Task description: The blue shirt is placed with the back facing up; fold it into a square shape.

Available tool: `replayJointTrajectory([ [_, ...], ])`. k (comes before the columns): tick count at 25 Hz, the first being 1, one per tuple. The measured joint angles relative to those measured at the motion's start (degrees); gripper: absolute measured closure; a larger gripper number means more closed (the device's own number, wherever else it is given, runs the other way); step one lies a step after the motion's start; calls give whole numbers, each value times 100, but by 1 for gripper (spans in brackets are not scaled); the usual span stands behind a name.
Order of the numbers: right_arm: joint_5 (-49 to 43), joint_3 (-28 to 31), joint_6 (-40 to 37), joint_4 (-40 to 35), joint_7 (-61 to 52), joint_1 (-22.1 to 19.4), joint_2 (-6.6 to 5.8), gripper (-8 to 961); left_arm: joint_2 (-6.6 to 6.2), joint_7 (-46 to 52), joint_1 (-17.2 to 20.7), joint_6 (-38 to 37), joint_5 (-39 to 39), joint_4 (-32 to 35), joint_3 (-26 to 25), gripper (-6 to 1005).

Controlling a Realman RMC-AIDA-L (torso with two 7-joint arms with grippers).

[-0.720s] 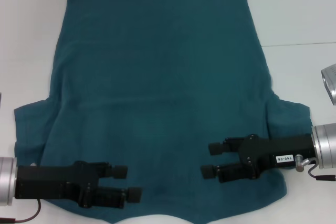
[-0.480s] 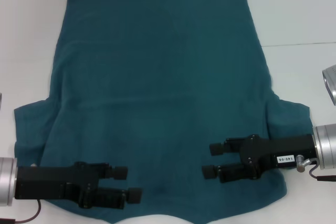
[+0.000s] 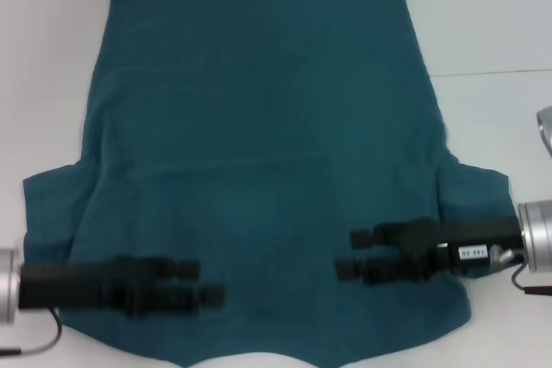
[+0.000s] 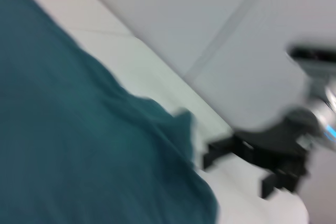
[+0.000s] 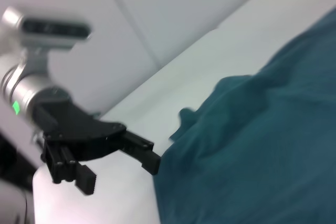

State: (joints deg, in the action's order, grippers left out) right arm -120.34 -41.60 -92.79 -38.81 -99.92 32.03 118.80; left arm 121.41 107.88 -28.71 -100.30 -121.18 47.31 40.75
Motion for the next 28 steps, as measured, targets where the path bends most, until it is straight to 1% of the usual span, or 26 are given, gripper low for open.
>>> replayJointTrajectory([
  [2, 16, 114, 38, -23, -585, 45, -45, 69, -35, 608, -48, 213, 6, -32, -289, 79],
  [4, 31, 189, 30, -41, -1094, 129, -128, 68, -92, 1093, -85, 346, 11, -57, -565, 79],
  [8, 46, 303, 67, -8, -2236, 360, -353, 68, -219, 2109, -113, 525, 15, -75, -1257, 79],
  [10, 46, 380, 109, 23, -2736, 482, -473, 68, -274, 2538, -104, 625, 13, -99, -1500, 79],
  [14, 32, 430, 250, 25, -3381, 707, -691, 69, -325, 3253, -13, 1028, -46, -193, -1660, 79],
  [16, -11, 404, 390, 87, -3660, 838, -838, 69, -327, 3377, 47, 1315, -90, -255, -1734, 79],
  [18, -39, 397, 468, 142, -3826, 920, -929, 69, -333, 3475, 90, 1640, -260, -306, -1857, 79],
  [21, -53, 397, 515, 160, -3929, 980, -979, 69, -344, 3552, 105, 1922, -500, -360, -1972, 80],
  [25, -56, 397, 583, 160, -3964, 993, -985, 70, -373, 3576, 125, 2166, -647, -435, -2137, 80],
  [28, -58, 397, 631, 163, -3953, 970, -985, 70, -376, 3575, 142, 2353, -735, -442, -2150, 80],
])
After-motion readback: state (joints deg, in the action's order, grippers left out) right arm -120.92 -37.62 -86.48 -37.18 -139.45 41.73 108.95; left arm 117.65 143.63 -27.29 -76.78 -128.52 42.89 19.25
